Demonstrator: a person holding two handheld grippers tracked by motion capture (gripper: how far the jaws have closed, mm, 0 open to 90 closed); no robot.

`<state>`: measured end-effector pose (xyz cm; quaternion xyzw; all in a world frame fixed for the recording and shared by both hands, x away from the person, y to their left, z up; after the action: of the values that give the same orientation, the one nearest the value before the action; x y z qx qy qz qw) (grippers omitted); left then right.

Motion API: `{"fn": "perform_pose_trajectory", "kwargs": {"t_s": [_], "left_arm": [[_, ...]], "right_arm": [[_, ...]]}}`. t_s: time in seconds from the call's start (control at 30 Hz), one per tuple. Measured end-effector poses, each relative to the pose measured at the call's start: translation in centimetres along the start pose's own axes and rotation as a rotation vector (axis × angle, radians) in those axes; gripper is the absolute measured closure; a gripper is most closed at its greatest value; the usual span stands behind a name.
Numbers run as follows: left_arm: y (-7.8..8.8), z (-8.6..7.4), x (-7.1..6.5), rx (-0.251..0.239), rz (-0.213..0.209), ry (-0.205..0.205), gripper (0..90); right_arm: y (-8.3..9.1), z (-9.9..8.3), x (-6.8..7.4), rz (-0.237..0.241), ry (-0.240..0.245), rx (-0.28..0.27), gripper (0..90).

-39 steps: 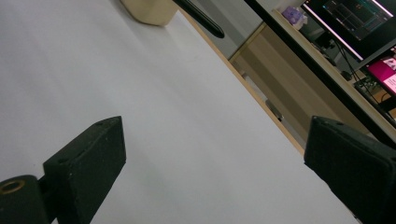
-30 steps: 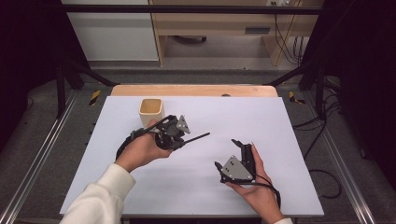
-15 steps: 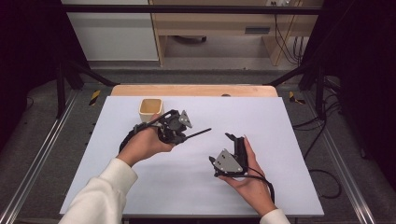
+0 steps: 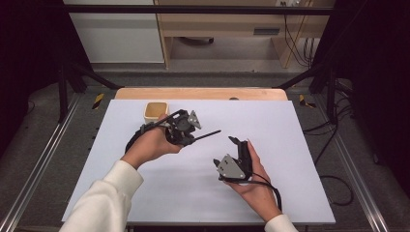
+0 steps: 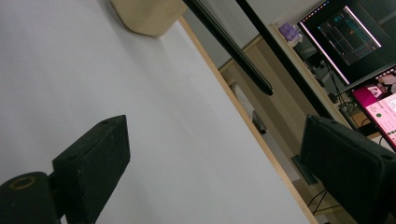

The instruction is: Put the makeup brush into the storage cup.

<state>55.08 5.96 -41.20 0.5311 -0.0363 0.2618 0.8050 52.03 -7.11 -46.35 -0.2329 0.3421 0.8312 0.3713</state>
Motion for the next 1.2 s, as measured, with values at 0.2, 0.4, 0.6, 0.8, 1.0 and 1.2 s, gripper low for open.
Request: {"fn": "perform_pose_trajectory", "kwargs": {"t_s": [0.2, 0.4, 0.6, 0.8, 1.0, 1.2], "left_arm": [[-0.3, 0.0, -0.5, 0.005, -0.006, -0.01, 83.9], [-0.5, 0.1, -0.9, 0.006, -0.01, -0.021, 83.9], [-0.9, -0.1, -1.4, 0.018, -0.017, -0.029, 83.9], [-1.2, -0.4, -1.8, 0.014, -0.027, -0.02, 83.9], [-1.2, -0.6, -2.0, 0.015, -0.034, -0.022, 83.9], [-1.3, -0.7, -2.1, 0.015, -0.04, -0.025, 83.9]], "right_arm": [[-0.2, 0.0, 0.0, -0.005, 0.015, 0.0, 14.4], [-0.5, 0.0, 0.2, -0.01, 0.072, 0.014, 17.6], [-0.8, 0.3, 0.4, -0.018, 0.094, 0.004, 22.7], [-1.2, 0.9, 0.7, -0.013, 0.08, -0.021, 26.8], [-1.6, 1.2, 0.9, 0.005, 0.068, -0.032, 29.7], [-2.0, 1.7, 1.3, 0.018, 0.076, -0.041, 33.5]]}}
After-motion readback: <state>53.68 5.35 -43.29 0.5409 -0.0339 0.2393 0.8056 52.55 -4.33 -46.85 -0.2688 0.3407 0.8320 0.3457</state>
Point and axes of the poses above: each handheld gripper's, and its own axes: y roughly backward along the jaws, z roughly out of its top, x roughly to its left, the point moved 9 cm from there along -y, roughly forward along the jaws, and after that the axes turned 9 degrees about z, right-handed, at the moved point
